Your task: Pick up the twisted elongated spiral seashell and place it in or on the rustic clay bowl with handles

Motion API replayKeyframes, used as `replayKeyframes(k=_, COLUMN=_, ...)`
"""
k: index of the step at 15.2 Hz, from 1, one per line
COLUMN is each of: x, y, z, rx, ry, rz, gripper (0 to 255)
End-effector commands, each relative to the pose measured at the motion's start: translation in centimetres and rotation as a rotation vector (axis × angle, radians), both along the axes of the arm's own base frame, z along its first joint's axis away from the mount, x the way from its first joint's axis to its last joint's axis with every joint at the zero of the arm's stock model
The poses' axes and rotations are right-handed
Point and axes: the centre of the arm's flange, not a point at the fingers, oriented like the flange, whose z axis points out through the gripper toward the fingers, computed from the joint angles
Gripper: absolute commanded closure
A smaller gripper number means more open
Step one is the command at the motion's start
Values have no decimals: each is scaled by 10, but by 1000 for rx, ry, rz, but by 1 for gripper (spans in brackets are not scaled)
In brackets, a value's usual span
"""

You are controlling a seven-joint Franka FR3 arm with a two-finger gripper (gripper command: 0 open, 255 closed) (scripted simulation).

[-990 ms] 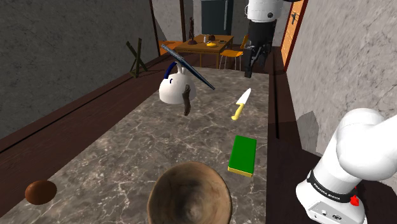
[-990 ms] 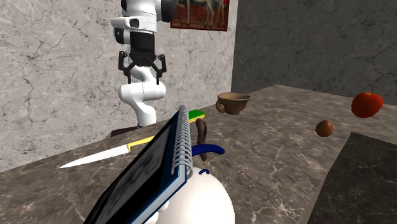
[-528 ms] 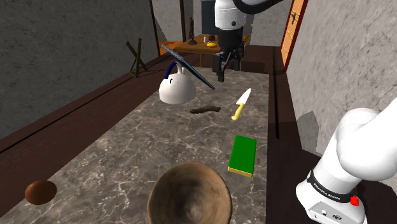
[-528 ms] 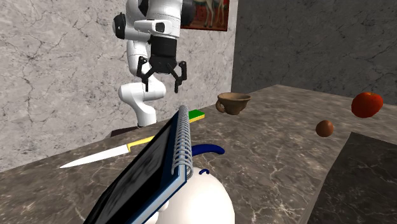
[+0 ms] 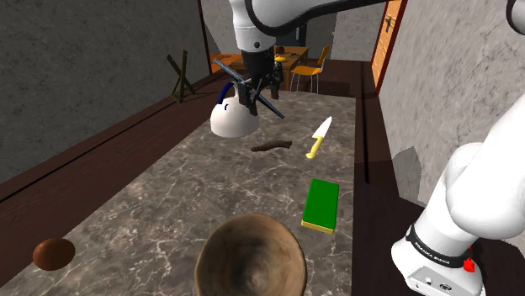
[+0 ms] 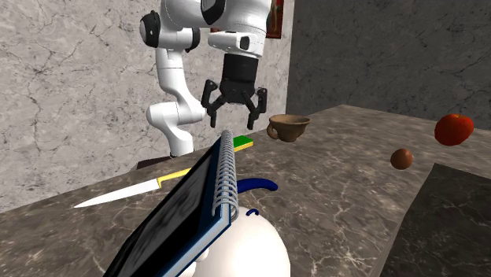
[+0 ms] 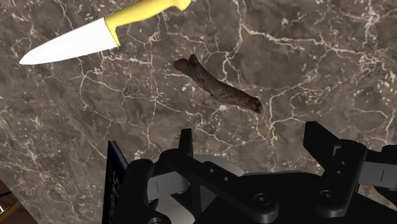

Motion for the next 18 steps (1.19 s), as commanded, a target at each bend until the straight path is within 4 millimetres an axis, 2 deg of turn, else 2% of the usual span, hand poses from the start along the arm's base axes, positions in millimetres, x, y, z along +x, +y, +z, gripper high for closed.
replayKeyframes(k=1, x=22, y=15, z=-7, rx=-10, ry=-2, rz=4, gripper=0)
replayKeyframes(k=4, x=53, y=40, z=-15, rx=-26, ry=-5, rz=12, gripper=0)
replayKeyframes(k=5, x=55, y=41, z=-16, rx=-27, ry=-5, rz=12, gripper=0)
replayKeyframes(k=12, x=56, y=33, z=-55, rx=-27, ry=-5, rz=12, gripper=0)
replayKeyframes(k=18, x=56, y=33, z=-55, rx=-27, ry=-5, rz=12, gripper=0)
